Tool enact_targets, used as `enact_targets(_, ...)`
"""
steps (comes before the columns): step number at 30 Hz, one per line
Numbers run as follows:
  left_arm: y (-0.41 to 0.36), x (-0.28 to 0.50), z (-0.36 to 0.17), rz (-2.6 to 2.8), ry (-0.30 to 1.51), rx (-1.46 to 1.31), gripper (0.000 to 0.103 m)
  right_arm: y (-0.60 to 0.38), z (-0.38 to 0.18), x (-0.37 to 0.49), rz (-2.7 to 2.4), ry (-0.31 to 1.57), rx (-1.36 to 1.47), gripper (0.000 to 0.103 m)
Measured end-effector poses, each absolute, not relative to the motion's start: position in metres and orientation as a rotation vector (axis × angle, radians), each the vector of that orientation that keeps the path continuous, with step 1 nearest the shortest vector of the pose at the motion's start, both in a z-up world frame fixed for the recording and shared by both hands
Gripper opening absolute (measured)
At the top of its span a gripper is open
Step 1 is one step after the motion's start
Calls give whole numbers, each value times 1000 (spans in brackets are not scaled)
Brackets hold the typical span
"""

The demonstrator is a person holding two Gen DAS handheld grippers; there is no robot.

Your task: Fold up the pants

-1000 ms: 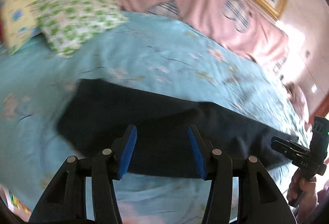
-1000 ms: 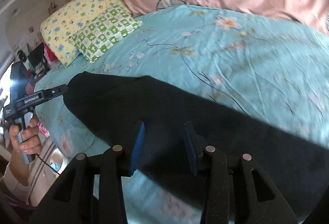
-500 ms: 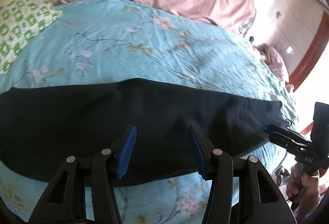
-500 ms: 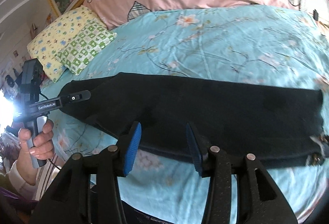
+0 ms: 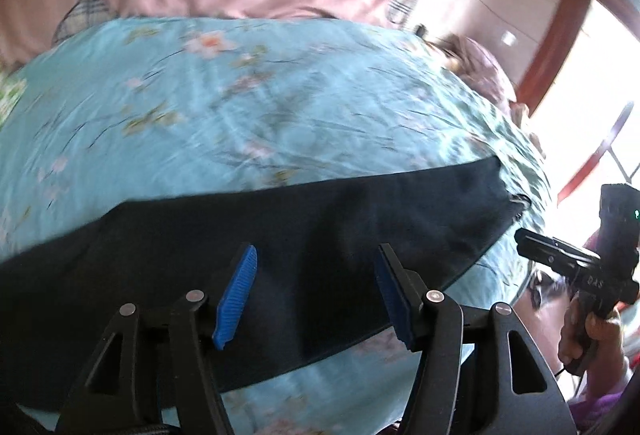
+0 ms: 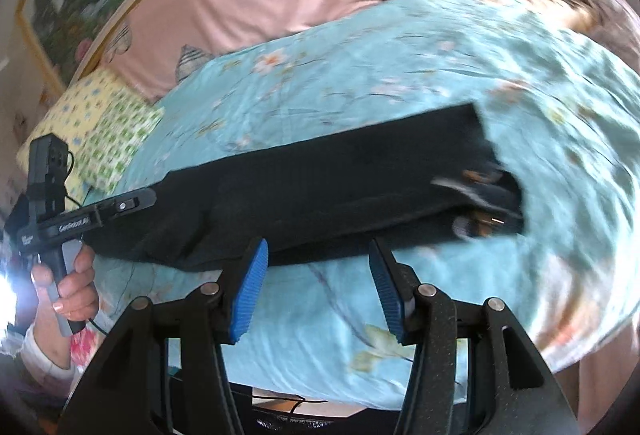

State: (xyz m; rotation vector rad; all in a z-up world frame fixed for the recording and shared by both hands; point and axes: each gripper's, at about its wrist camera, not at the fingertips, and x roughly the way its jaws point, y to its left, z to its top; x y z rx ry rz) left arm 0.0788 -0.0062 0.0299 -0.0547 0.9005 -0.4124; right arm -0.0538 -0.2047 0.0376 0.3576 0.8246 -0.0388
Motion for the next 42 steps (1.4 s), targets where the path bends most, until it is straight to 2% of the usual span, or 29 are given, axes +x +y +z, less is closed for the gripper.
enact_targets(10, -61, 110, 40, -549, 921, 31, 65, -242, 30, -69, -153, 796, 504, 56)
enact_targets(14, -79, 124, 41, -596, 937, 51, 67, -253, 24, -70, -176, 784, 573, 65)
enact_targets(20, -107, 148, 39, -671, 981, 81, 68, -270, 19, -67, -170, 729, 722, 67)
enact_targets(30, -167, 169, 34, -798, 1026, 166, 68, -279, 10, -64, -173, 681, 781, 66)
enact_targets(34, -189, 175, 29, -827, 1045, 196, 68, -281, 8, -62, -179, 677, 778, 61)
enact_targets(39, -214, 183, 23, -924, 1069, 206, 68, -288, 4, -60, -189, 683, 780, 45)
enact_targets(42, -234, 190, 14, -961, 1101, 259, 68, -288, 3, -62, -186, 676, 770, 41)
